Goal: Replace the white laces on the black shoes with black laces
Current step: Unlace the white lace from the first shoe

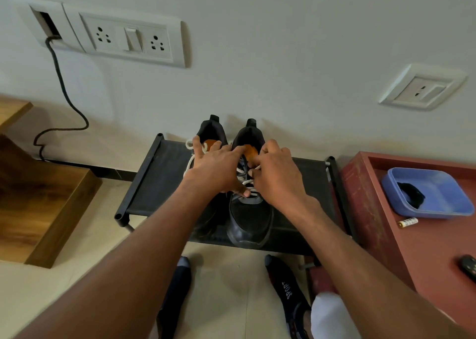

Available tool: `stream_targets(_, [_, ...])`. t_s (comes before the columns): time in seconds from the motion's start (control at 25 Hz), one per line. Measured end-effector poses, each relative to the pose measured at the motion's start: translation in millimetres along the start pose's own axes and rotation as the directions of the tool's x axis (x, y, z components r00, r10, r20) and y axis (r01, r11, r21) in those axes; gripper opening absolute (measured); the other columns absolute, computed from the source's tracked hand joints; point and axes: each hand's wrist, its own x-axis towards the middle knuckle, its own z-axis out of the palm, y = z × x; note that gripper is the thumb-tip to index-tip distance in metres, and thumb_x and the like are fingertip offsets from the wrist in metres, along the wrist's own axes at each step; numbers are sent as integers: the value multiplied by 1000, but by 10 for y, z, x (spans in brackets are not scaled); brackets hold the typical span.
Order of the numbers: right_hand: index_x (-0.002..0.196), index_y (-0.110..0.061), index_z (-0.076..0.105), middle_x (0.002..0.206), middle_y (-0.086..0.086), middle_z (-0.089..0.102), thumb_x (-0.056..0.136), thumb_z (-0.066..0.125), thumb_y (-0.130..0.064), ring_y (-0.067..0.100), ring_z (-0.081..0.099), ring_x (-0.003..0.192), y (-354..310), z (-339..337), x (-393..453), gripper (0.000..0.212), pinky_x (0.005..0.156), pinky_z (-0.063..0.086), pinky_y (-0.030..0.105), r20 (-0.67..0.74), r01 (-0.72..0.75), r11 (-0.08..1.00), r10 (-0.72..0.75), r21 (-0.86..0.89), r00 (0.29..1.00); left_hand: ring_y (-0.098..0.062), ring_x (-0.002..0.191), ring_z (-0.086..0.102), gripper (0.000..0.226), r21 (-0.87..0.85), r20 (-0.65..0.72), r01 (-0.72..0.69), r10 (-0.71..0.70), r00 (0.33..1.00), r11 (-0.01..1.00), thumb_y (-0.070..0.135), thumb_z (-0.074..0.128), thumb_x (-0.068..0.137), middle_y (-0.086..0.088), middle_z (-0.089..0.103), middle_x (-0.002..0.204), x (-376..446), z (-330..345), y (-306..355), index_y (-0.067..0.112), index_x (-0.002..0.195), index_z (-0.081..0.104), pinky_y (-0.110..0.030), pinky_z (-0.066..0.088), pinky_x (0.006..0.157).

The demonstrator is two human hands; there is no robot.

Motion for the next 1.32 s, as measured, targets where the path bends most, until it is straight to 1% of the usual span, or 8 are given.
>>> stream_targets(0.2, [91, -26, 79, 111, -4, 59, 94, 76, -26, 15, 55, 93, 90, 5, 62, 4, 75, 51, 33, -133, -132, 984, 148, 122, 980, -29, 158, 16, 115, -67, 7, 54, -53, 999, 996, 71, 82, 68, 4, 39, 163, -8, 15, 46, 35, 160, 23, -77, -12, 114])
stream_targets(0.28, [87, -26, 78, 110, -2, 65, 97, 73, -25, 14, 63, 87, 231, -126, 99, 11, 63, 46, 23, -218, -332, 835, 457, 438, 862, -28, 158, 15, 113, -89, 8, 58, -58, 998, 994, 70, 83, 68, 5, 41, 163, -7, 10, 45, 36, 159, 24, -77, -11, 115])
stream_targets(0.36, [98, -23, 76, 118, 1, 63, 99, 70, -25, 17, 64, 96, 412, -207, 76, 7, 65, 45, 20, -256, -369, 754, 568, 544, 782, -28, 158, 16, 113, -93, 13, 59, -58, 998, 994, 71, 83, 67, 5, 42, 162, -8, 8, 34, 36, 158, 25, -77, -11, 115])
stream_targets(0.48, [134, -23, 62, 137, 3, 47, 96, 72, -20, 24, 50, 122, 429, -187, 9, 39, 92, 54, 40, -166, -260, 939, 300, 226, 939, -29, 158, 14, 116, -76, 34, 65, -63, 997, 995, 69, 83, 68, 4, 39, 164, 0, -4, 53, 34, 160, 23, -78, -12, 113])
stream_targets(0.6, [138, -32, 58, 138, -2, 50, 92, 78, -30, 22, 49, 127, 281, -16, -23, 51, 100, 49, 46, -62, -33, 995, 39, 96, 997, -30, 158, 13, 117, -58, 39, 59, -57, 998, 997, 70, 82, 69, 4, 37, 165, -11, -9, 75, 34, 161, 20, -78, -9, 115])
stream_targets(0.84, [133, -30, 63, 96, -8, 73, 92, 80, -27, 20, 71, 96, 225, 35, -28, 45, 94, 54, 50, -33, -28, 984, 34, 174, 999, -30, 158, 14, 117, -65, 41, 56, -53, 998, 996, 70, 82, 68, 4, 38, 164, -25, -3, 50, 34, 160, 21, -78, -10, 114])
stream_targets(1.04, [129, -24, 64, 112, -4, 67, 92, 80, -38, 18, 66, 99, 228, -32, -27, 43, 88, 58, 41, 18, -58, 987, 55, 148, 998, -31, 158, 16, 117, -67, 38, 57, -55, 998, 996, 70, 83, 68, 3, 40, 163, -12, -1, 53, 32, 160, 22, -79, -10, 114])
stream_targets(1.32, [108, -26, 78, 98, -2, 76, 98, 72, -36, 16, 68, 82, 196, -34, -14, 15, 72, 54, 31, 74, -132, 986, 125, 100, 989, -30, 158, 15, 114, -81, 27, 72, -70, 997, 994, 68, 84, 69, 4, 42, 161, -26, 10, 92, 33, 159, 24, -77, -10, 115])
